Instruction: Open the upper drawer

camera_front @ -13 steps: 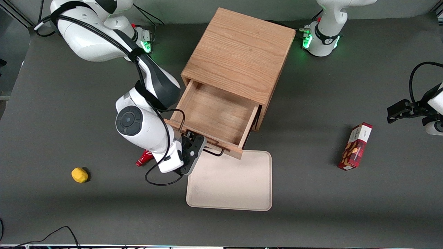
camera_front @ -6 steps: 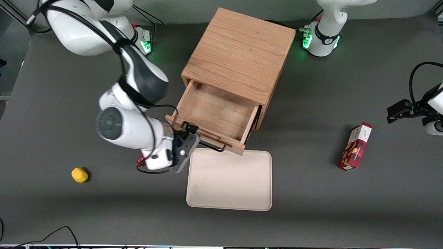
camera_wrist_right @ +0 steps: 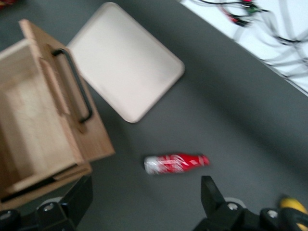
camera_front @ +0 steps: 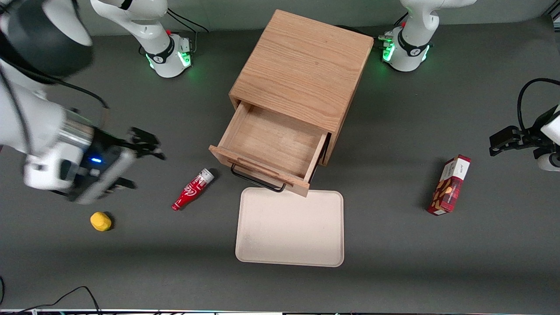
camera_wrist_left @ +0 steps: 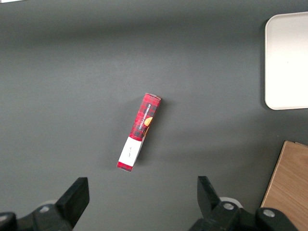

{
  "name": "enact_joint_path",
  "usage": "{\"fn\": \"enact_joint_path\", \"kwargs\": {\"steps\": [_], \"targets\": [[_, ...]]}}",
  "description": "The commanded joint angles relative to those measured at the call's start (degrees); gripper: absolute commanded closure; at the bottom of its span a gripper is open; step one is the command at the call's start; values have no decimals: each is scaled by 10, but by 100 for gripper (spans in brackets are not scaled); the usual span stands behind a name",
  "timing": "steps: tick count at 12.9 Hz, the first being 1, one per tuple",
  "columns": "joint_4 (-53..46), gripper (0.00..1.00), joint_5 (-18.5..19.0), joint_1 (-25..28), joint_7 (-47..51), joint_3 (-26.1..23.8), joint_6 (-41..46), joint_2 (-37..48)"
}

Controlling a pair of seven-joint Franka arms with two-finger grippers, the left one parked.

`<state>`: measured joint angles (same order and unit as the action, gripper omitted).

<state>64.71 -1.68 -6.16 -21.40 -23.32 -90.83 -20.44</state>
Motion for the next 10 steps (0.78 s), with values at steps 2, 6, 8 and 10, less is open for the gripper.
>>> {"fn": "enact_joint_path", "kwargs": {"steps": [2,6,8,10], "targets": [[183,0,19,-3,72,100,-28,186],[270,0,21,-14,225,113,-37,267],[243,0,25,-11,216,164,-44,244],[217,0,31,-19,223,174,-44,210]]}}
